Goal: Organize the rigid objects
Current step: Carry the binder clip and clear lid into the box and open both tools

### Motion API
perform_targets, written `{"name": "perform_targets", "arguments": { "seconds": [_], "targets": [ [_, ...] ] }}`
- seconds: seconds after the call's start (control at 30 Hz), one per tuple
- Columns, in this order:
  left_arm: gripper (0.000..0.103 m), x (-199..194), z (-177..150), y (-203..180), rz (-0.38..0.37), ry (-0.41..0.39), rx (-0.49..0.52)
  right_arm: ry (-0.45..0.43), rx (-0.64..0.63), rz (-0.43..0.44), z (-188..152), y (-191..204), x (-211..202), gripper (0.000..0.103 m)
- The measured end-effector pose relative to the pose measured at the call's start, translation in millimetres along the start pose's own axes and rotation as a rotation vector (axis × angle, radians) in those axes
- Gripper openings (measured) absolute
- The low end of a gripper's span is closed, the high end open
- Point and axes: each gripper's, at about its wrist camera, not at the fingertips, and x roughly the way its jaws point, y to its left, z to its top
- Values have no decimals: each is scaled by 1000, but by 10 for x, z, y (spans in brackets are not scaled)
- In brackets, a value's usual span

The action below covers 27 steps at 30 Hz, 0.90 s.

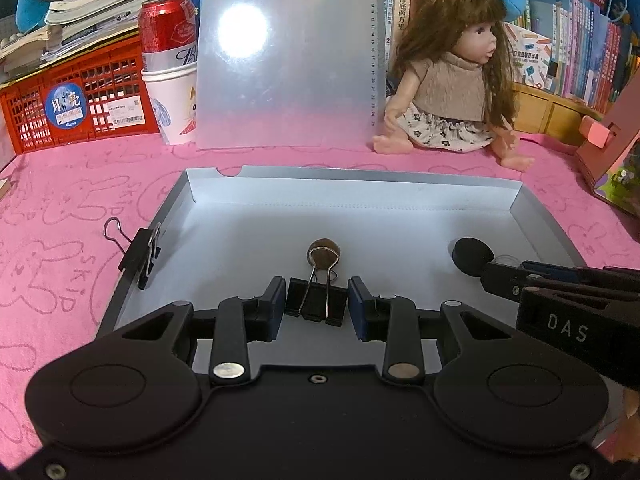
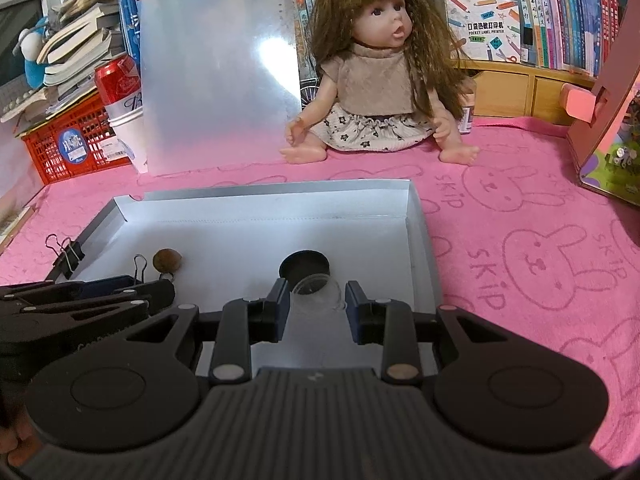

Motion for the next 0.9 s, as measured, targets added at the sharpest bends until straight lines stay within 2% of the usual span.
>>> {"name": "perform_targets", "arguments": {
  "seconds": [0.4, 0.47, 0.57, 0.9],
  "targets": [
    [33, -50, -4, 14, -6, -5, -1, -17, -8, -9, -15, 26, -52, 38],
    [34, -99, -5, 24, -4, -18, 0, -24, -5, -6, -15, 19, -84, 52],
    [43, -195, -5, 42, -5, -42, 7, -40, -16, -14, -19, 27, -154, 53],
    [52, -600, -113, 15, -32, -100, 65, -102, -67, -27, -55, 106, -491, 67]
  ]
}}
